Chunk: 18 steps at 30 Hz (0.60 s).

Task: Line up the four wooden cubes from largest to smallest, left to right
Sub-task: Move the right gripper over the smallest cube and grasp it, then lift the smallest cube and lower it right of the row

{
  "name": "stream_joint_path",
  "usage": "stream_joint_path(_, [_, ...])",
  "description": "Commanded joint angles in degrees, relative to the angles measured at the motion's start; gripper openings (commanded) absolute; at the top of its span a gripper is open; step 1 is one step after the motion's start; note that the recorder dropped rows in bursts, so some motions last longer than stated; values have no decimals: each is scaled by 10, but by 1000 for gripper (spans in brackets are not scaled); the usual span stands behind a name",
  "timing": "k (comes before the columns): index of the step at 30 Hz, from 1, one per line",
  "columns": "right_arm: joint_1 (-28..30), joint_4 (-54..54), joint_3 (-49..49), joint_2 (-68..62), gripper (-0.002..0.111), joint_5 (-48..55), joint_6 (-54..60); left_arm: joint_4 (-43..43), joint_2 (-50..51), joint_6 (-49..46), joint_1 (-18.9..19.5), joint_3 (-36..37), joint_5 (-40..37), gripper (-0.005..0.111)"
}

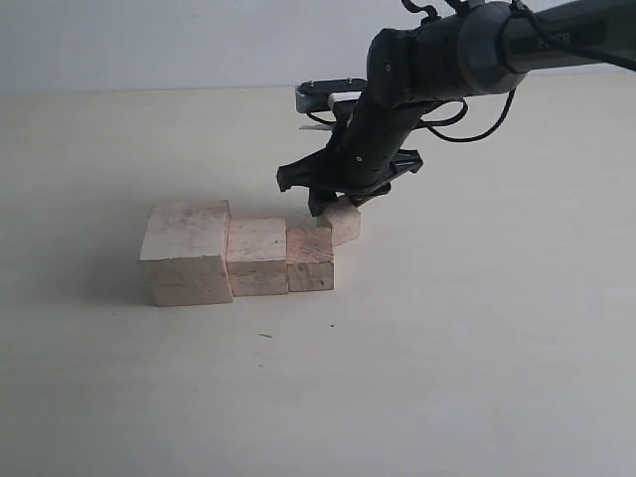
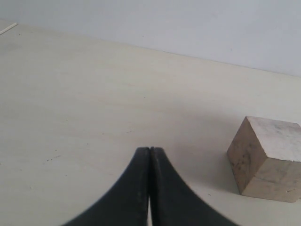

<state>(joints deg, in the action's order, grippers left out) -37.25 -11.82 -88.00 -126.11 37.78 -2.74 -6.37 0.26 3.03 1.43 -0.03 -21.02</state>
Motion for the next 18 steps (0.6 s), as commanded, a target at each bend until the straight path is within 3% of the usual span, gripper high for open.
stream_joint_path(1, [-1, 49, -4, 8, 0, 24, 1, -2, -3, 3, -3, 0, 3, 0])
stream_joint_path(5, [1, 140, -35, 46, 0, 89, 35, -2, -3, 3, -3, 0, 3, 0])
stream_joint_path(13, [60, 14, -61, 86, 0, 225, 350, -2, -3, 3, -3, 0, 3, 0])
stream_joint_path(18, [125, -162, -60, 86, 0, 309, 609, -2, -3, 3, -3, 0, 3, 0])
